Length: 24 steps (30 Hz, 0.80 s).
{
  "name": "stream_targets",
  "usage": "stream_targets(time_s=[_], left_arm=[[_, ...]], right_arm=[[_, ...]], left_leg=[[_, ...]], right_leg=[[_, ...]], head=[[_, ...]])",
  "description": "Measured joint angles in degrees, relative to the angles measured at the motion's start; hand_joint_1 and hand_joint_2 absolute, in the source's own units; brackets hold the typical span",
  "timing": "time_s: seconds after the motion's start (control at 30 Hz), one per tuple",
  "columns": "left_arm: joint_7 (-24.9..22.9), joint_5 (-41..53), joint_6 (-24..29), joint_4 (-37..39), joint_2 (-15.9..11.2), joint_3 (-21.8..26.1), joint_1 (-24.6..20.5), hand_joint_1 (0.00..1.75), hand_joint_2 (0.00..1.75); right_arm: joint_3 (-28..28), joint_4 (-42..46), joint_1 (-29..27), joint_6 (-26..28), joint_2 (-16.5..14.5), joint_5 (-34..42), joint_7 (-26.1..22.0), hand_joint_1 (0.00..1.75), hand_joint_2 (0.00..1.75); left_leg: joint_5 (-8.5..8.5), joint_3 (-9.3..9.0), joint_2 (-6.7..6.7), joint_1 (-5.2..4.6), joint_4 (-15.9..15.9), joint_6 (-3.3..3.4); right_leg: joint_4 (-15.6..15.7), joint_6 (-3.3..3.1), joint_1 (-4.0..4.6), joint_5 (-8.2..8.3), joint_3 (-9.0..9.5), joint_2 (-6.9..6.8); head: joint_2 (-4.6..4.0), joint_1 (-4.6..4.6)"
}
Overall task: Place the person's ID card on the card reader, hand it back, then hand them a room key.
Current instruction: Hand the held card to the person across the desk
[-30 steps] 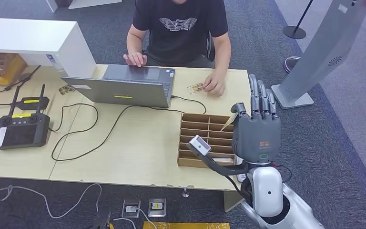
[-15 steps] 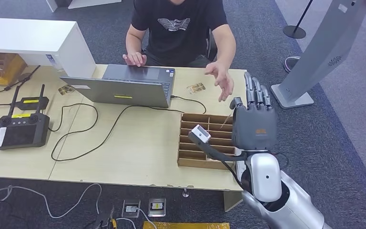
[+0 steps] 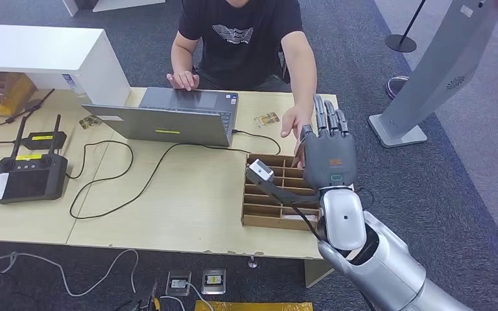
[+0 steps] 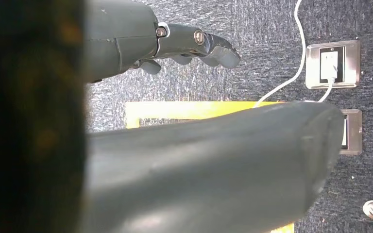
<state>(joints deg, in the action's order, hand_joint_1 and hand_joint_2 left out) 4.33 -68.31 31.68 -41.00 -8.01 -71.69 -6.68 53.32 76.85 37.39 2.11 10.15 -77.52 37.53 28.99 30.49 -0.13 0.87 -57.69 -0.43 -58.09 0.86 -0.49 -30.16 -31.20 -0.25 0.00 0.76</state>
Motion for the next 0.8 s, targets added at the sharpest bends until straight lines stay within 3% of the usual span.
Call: stream_targets(time_s=[0.07,0.17,0.2,0.3,0.33,0.4,0.53,0.8], left_arm=[[-0.02,-0.01,0.00,0.00,0.02,0.00,0.03,0.00,0.00],[-0.09,0.01,0.08,0.00,0.04,0.00,0.09,0.00,0.00],[-0.12,0.01,0.13,0.00,0.05,0.00,0.12,0.00,0.00],[-0.18,0.01,0.43,-0.02,0.13,0.00,0.30,0.00,0.00],[-0.18,0.03,0.56,-0.02,0.16,0.00,0.39,0.00,0.00],[-0.19,0.20,0.75,-0.03,0.20,0.00,0.58,0.00,0.00],[-0.30,0.54,0.78,-0.04,0.25,0.00,0.72,0.00,0.00],[-0.40,1.61,1.75,-0.18,0.25,0.00,0.72,0.00,0.00]], right_arm=[[0.42,-1.42,0.76,-0.25,-0.56,0.58,0.00,1.72,1.75],[0.97,-3.41,1.60,-0.38,-1.32,1.07,0.00,1.48,1.75],[1.14,-3.96,1.81,-0.37,-1.52,1.27,0.00,1.22,1.75],[1.70,-5.42,2.30,-0.20,-1.86,1.87,0.02,0.14,1.75],[1.89,-5.83,2.37,-0.12,-1.91,2.00,0.03,0.00,1.75],[2.27,-6.54,2.40,-0.02,-2.00,2.26,0.08,0.00,1.75],[3.12,-7.64,2.39,0.32,-2.03,2.43,0.26,0.00,0.00],[3.38,-8.83,1.95,1.84,-1.68,-1.10,0.33,0.00,0.00]], left_leg=[[0.00,0.00,-0.01,0.00,0.00,0.00],[-0.01,0.00,-0.01,0.00,0.00,0.00],[-0.01,0.00,-0.01,0.00,0.00,0.00],[0.00,0.00,-0.01,0.00,0.00,0.00],[0.00,0.00,-0.01,0.00,0.00,0.00],[0.00,0.00,-0.01,0.00,0.00,0.00],[0.00,0.00,-0.01,0.00,0.00,0.00],[0.00,-0.02,0.00,0.00,-0.01,0.00]], right_leg=[[0.00,0.00,0.00,0.00,0.00,-0.03],[0.00,0.00,0.00,0.00,0.00,-0.03],[0.00,0.00,0.00,0.00,0.00,-0.03],[0.00,0.00,0.00,0.00,0.00,-0.02],[0.00,0.00,0.00,0.00,0.00,-0.02],[0.00,0.00,0.00,0.00,-0.01,-0.02],[0.01,0.00,0.00,0.00,-0.02,-0.02],[0.01,0.00,0.00,0.00,-0.03,0.01]], head=[[0.00,-0.01],[0.00,-0.01],[0.00,-0.01],[0.00,-0.01],[0.00,-0.01],[0.00,-0.01],[0.00,-0.01],[0.00,-0.01]])
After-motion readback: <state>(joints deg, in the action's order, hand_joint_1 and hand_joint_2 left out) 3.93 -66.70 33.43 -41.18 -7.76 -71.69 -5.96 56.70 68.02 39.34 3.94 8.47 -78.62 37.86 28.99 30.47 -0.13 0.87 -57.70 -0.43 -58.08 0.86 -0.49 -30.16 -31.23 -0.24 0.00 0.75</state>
